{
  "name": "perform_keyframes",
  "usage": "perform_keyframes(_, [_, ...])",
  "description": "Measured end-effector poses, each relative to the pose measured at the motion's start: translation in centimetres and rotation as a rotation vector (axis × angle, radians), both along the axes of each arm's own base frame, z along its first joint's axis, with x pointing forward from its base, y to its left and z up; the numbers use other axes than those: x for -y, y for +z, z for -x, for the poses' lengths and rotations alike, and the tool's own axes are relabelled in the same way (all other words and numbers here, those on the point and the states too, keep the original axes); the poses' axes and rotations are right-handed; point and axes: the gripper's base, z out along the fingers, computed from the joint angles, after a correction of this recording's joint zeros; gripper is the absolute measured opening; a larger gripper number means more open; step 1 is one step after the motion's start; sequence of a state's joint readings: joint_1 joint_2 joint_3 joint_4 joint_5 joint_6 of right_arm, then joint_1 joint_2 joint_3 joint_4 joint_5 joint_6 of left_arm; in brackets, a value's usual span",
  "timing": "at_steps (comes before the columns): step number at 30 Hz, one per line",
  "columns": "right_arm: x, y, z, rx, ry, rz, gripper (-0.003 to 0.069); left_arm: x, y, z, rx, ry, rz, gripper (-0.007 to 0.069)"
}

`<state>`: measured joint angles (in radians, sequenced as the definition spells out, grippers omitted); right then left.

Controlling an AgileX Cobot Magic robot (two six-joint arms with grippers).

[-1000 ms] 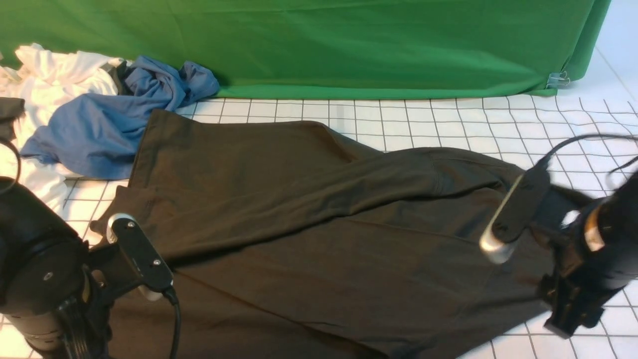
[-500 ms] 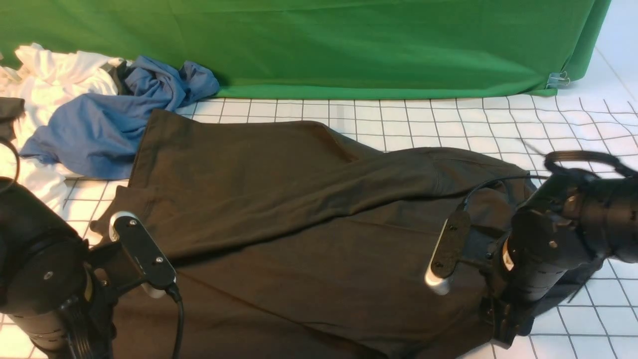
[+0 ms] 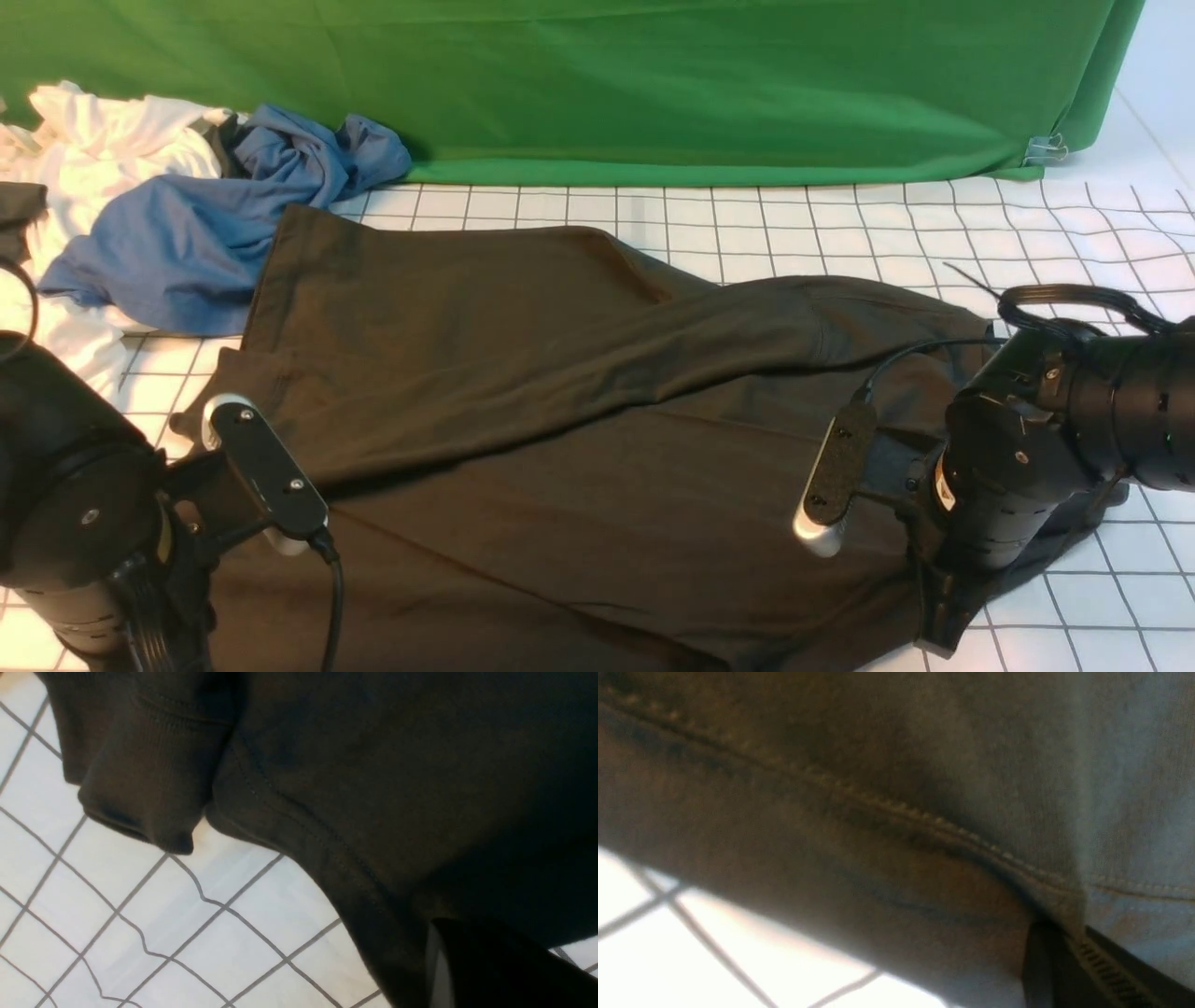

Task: Fold a long-sleeved shirt over a white checkered tablecloth.
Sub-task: 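Grasp the near edge of the shirt at its hem and shoulder corners, then fold the black garment in half by bringing its near edge over to the far edge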

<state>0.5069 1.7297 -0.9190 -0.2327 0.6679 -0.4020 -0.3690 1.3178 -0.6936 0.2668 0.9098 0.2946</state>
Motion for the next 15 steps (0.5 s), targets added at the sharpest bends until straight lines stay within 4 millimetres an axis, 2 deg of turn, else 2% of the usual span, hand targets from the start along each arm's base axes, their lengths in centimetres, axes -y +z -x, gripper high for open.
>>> perform_keyframes(5, [0.6,3.2,1.3,0.019,-0.058,-0.038,0.0025,-0.3,0.7,0.5,0.013,0.015,-0.001,-0.0029])
perform_keyframes(10, [1.4,6.7,2.9,0.070,-0.086,-0.073,0.0025,-1.7,2.1,1.1,0.062,0.075,0.009,-0.0029])
perform_keyframes(13, [1.7,7.9,3.3,0.094,-0.091,-0.086,0.0025,-2.4,3.1,1.0,0.113,0.107,0.015,-0.0029])
perform_keyframes(15, [1.6,8.6,3.0,0.108,-0.095,-0.094,0.0025,-2.8,4.4,0.4,0.173,0.132,0.032,-0.0029])
